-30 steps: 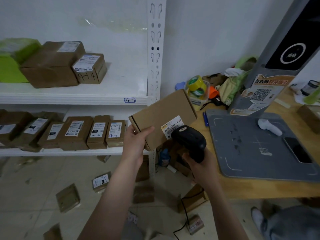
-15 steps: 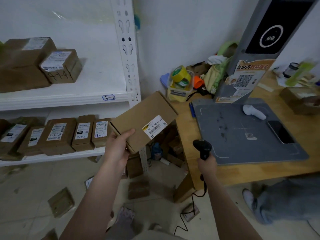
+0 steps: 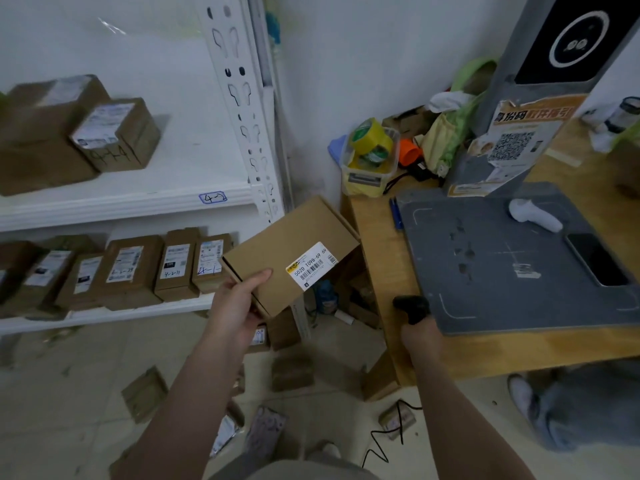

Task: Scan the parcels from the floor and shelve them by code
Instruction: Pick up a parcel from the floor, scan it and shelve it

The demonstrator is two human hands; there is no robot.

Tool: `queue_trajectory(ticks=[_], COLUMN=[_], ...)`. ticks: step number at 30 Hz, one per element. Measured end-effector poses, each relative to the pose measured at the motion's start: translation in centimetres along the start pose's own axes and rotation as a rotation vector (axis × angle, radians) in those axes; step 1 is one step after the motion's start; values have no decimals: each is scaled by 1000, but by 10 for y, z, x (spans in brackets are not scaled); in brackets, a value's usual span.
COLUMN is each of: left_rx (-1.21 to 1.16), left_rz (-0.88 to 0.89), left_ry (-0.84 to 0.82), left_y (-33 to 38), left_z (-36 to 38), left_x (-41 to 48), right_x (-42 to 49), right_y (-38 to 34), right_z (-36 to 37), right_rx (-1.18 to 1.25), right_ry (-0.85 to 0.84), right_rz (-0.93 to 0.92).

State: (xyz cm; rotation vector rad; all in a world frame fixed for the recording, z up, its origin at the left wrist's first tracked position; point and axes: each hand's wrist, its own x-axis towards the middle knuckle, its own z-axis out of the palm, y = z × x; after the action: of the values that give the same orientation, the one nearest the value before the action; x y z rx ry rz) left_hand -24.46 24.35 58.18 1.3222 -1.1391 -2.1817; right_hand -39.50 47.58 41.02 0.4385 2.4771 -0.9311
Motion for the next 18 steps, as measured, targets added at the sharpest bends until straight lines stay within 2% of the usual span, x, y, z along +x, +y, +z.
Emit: queue_trajectory(ticks=[6,12,15,18], left_rx=[19,-20,-63,-138], left_rz=[-7,6,11,47], left_ry=[-22,-49,-19,31], left_y=[-5,9,23,36], left_z=[12,-12,-41,-86], left_x=[1,1,1,0], right_x=[-16,-50,-85,-141], right_y=[-12,-39,-73,-110], right_z=[3,15,23,45], right_rx=[-10,92,237,383], right_ry=[234,462,424,269], right_rz=[39,-163,-333,-542])
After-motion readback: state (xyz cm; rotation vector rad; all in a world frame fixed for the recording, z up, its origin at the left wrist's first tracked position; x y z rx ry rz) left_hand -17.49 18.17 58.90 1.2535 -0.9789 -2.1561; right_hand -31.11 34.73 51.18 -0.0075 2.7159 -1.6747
